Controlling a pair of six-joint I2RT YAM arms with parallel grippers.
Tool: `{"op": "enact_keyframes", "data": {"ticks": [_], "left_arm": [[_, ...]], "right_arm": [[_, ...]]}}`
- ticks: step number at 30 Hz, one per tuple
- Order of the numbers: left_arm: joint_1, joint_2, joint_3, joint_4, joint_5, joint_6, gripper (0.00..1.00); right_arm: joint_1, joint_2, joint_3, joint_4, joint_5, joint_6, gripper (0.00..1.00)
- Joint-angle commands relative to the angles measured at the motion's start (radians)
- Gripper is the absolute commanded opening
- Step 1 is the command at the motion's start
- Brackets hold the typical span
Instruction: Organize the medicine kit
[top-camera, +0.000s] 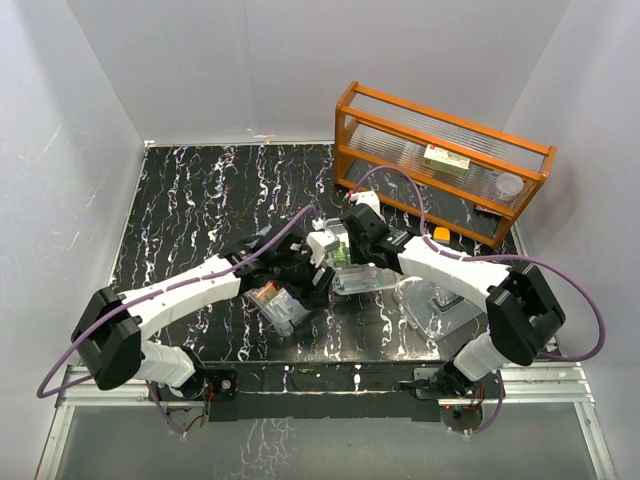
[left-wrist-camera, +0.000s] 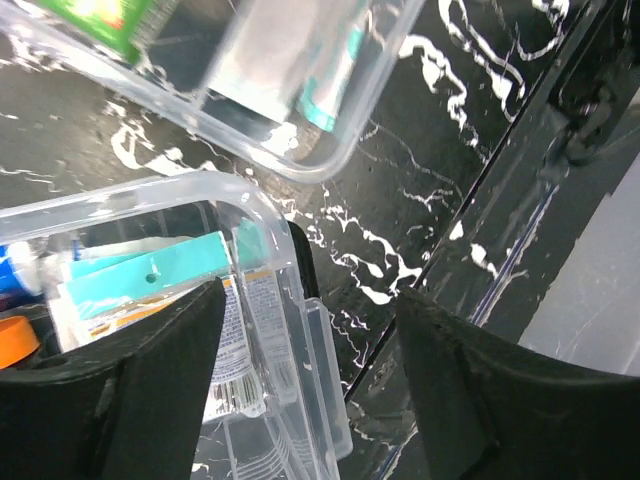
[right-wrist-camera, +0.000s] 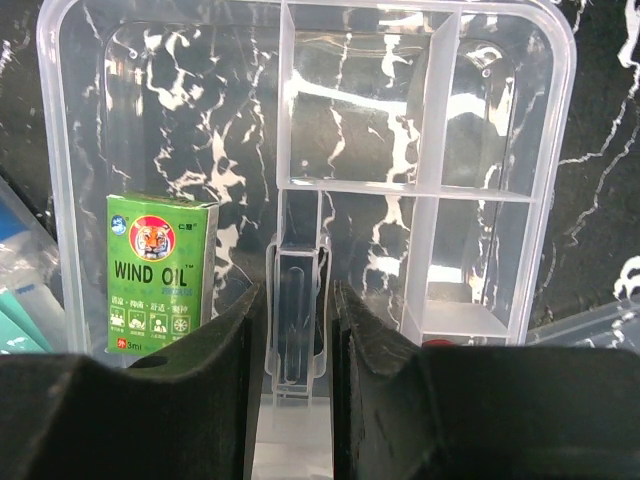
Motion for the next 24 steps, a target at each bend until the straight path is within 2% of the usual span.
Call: {"op": "enact_keyframes", "data": {"ticks": [1, 3, 8, 15, 24], "left_arm": [[-0.003, -0.139, 0.071, -0.041, -0.116, -0.003, 0.72], [-0.002, -0.195, 0.078, -0.049, -0.162, -0.006, 0.74], [-0.002, -0.362, 0.055, -0.022, -0.383, -0.046, 0.73], [-0.002, -0.619, -0.016, -0.023, -0.727, -0.154, 0.73], [-0.003, -0.868, -0.063, -0.238, -1.020, -0.260, 0.74]], "right_arm": [[-0.005, -0.065, 0.058, -0.043, 0.055, -0.027, 0.12], [-0.006, -0.075, 0.073, -0.071, 0.073, -0.036, 0.12], [-0.010, -0.082, 0.127, -0.162, 0.099, -0.051, 0.11], [-0.009, -0.083, 0.249, -0.247, 0.031, -0.089, 0.11], [0.022, -0.003, 0.464, -0.336, -0.046, -0.125, 0.14]]}}
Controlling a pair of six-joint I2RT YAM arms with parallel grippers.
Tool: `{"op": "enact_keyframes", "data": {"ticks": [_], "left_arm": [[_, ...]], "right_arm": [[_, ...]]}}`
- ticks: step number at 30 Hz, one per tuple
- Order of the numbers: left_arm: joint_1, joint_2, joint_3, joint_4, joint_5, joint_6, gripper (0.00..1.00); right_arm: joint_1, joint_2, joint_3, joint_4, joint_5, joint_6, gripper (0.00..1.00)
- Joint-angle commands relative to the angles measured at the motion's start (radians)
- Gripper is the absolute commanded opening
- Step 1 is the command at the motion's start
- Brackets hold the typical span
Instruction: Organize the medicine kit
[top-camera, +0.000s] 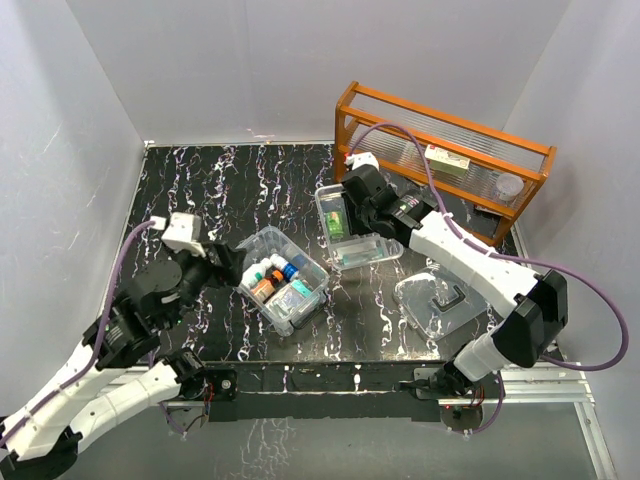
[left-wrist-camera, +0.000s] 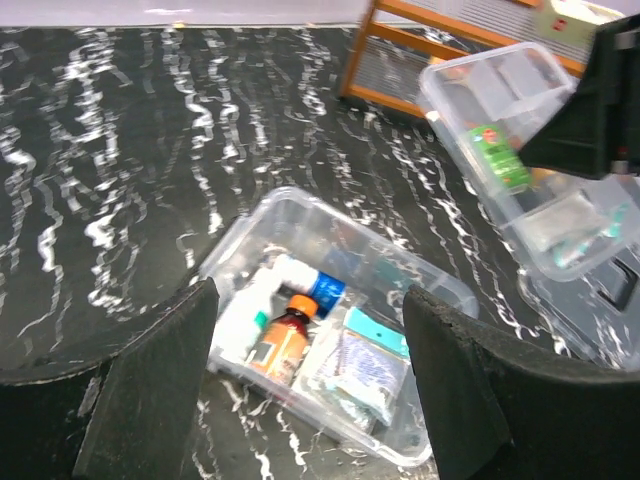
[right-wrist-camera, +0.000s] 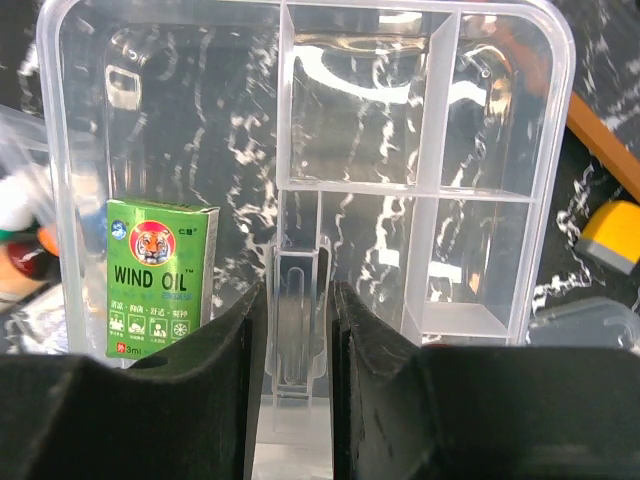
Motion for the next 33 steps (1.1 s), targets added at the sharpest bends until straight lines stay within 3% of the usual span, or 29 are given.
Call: {"op": "enact_keyframes", "data": {"ticks": [1, 7, 17, 33], "left_arm": [[-0.002, -0.081, -0.016, -0.160, -0.221, -0.081, 0.74], [-0.002, -0.185, -0.040, -0.301, -0.306, -0.155, 0.74], [-0.003, -0.227, -0.050, -0.263, -0.290, -0.106, 0.75], [-0.002, -0.195, -0.042, -0.273, -0.293, -0.087, 0.76]], "right_arm": [[0.035, 0.035, 0.123, -0.007, -0.036, -0.024, 0.14], [0.145, 0.069, 0.183, 0.051, -0.043, -0.033, 0.14], [0.287, 0.174, 0.242, 0.108, -0.085, -0.119, 0.13], [0.336, 0.339, 0.293, 0.172, -0.224, -0.251, 0.13]]}}
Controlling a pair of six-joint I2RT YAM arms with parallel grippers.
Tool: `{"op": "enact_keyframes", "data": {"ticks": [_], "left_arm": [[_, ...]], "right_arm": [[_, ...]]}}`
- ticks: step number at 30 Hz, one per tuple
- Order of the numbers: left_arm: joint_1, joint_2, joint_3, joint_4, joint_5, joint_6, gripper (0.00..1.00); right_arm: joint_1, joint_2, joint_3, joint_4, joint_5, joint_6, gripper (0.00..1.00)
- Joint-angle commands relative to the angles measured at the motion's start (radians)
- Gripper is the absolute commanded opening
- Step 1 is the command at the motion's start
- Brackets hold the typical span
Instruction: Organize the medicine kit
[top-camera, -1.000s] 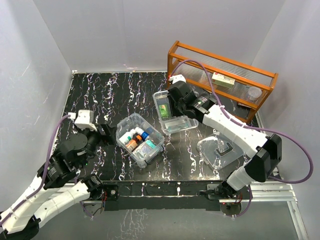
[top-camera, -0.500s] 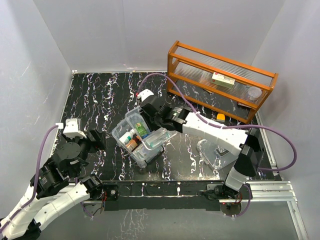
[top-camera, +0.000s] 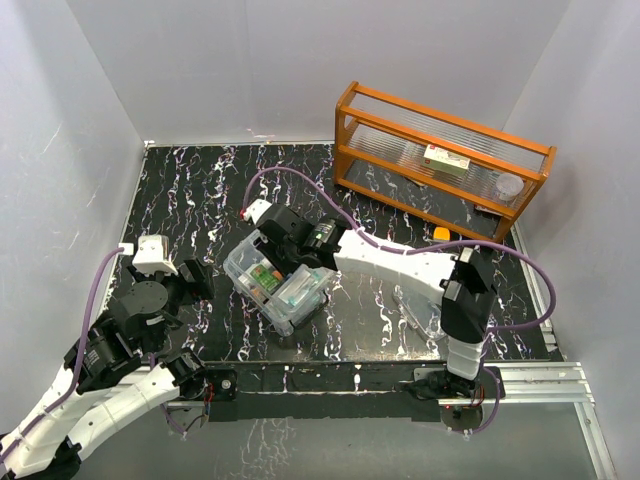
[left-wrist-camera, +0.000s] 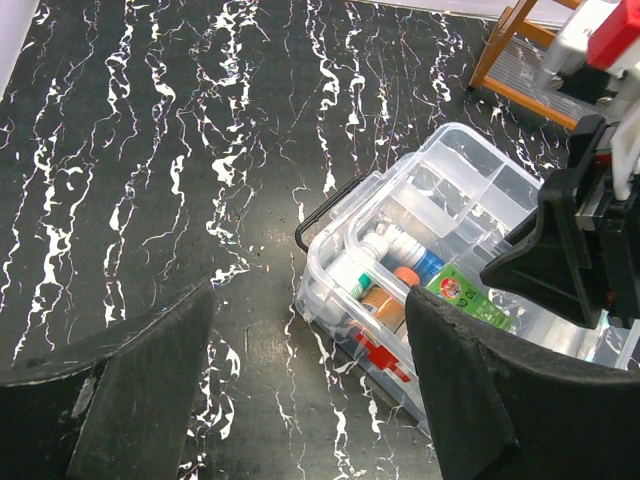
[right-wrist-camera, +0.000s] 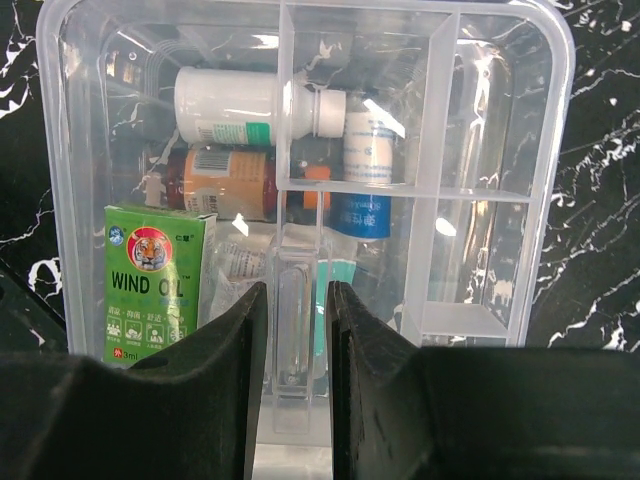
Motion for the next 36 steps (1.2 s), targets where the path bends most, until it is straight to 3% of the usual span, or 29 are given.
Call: {"op": "enact_keyframes", "data": {"ticks": [1, 36], "left_arm": [[-0.002, 0.014, 0.005, 0.001, -0.016, 0.012, 0.76], [-0.002, 0.022, -0.015, 0.024, 0.023, -0.003, 0.77]], "right_arm": [[0.000, 0.009, 0.055, 0.083, -0.039, -0.027, 0.13], [0.000, 0.065, -0.049, 0.184, -0.035, 0.040, 0.11]]}}
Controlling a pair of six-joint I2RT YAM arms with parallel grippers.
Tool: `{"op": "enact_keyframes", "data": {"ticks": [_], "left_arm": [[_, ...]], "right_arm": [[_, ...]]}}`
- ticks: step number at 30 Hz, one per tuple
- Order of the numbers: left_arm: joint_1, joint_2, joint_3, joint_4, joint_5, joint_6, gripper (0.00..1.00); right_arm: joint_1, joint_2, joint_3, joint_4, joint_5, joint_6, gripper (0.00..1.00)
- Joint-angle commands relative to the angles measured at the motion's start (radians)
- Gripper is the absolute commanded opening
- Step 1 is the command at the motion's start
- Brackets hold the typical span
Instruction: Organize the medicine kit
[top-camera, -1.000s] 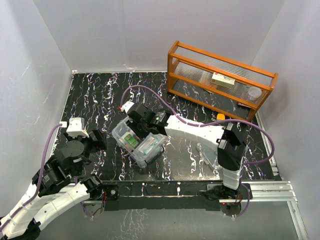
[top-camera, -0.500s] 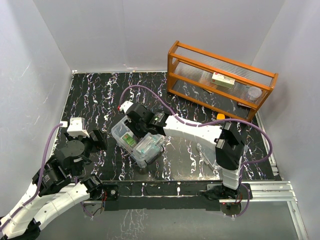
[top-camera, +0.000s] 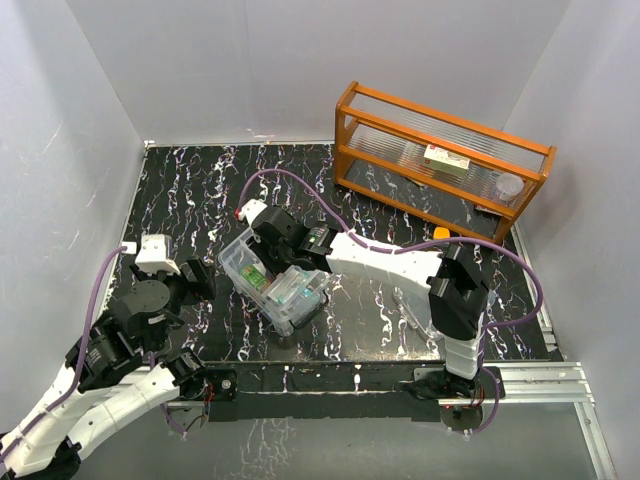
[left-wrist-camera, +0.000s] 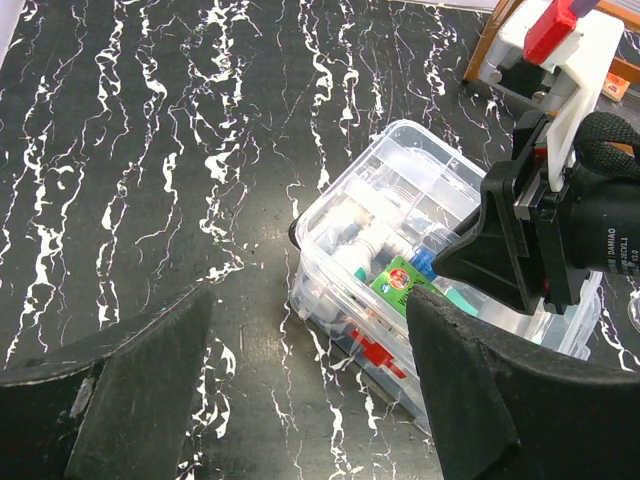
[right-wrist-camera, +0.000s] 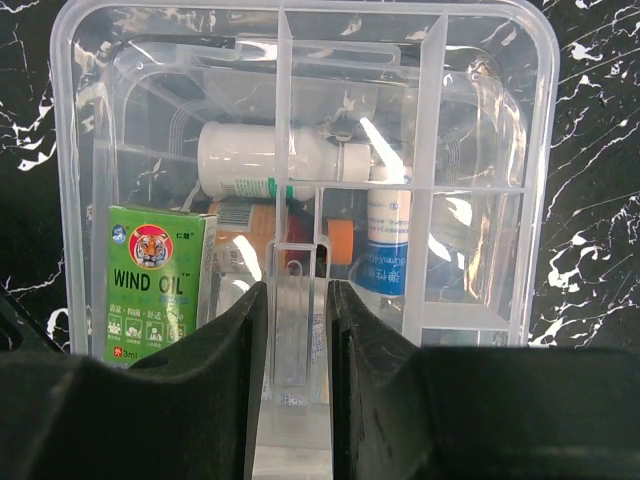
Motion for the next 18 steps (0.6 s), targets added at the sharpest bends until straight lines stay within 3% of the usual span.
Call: {"op": "enact_keyframes", "data": {"ticks": [1, 18], "left_arm": [[-0.002, 0.013, -0.021, 0.026, 0.018, -0.007, 0.77], [-0.002, 0.036, -0.100, 0.080, 0.067, -0.051, 0.77]], "right_arm": [[0.000, 0.007, -0.024, 0.031, 0.001, 0.038, 0.11], [0.000, -0.070, -0.079, -0.008, 0.001, 0.115, 0.11]]}}
